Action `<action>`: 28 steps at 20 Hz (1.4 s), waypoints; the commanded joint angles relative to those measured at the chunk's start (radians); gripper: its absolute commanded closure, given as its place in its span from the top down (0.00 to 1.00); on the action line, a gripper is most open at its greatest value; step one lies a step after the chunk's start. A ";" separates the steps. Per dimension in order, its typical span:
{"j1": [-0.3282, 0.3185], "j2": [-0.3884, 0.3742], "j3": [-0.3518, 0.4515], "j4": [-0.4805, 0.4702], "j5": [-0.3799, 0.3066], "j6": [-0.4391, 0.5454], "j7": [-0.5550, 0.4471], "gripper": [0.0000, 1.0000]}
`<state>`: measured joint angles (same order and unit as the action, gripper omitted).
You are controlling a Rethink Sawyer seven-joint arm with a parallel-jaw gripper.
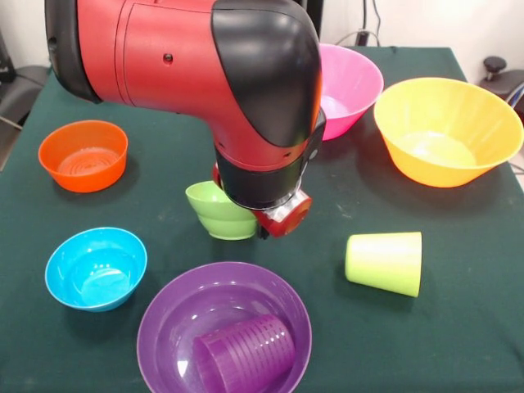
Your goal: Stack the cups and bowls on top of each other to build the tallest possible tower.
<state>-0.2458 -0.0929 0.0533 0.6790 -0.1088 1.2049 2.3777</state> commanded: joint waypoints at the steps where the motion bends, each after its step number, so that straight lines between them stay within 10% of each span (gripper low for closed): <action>1: -0.003 -0.029 0.045 0.077 -0.001 0.097 -0.100 0.00; 2: -0.004 -0.029 0.047 0.077 -0.001 0.097 -0.106 0.00; 3: -0.006 -0.029 0.048 0.078 0.000 0.093 -0.102 1.00; 18: -0.011 -0.046 0.046 0.087 0.017 0.133 -0.079 1.00; 28: -0.055 -0.246 -0.009 0.212 -0.023 0.299 -0.215 1.00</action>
<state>-0.2617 -0.2109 0.0359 0.7635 -0.1007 1.3311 2.3777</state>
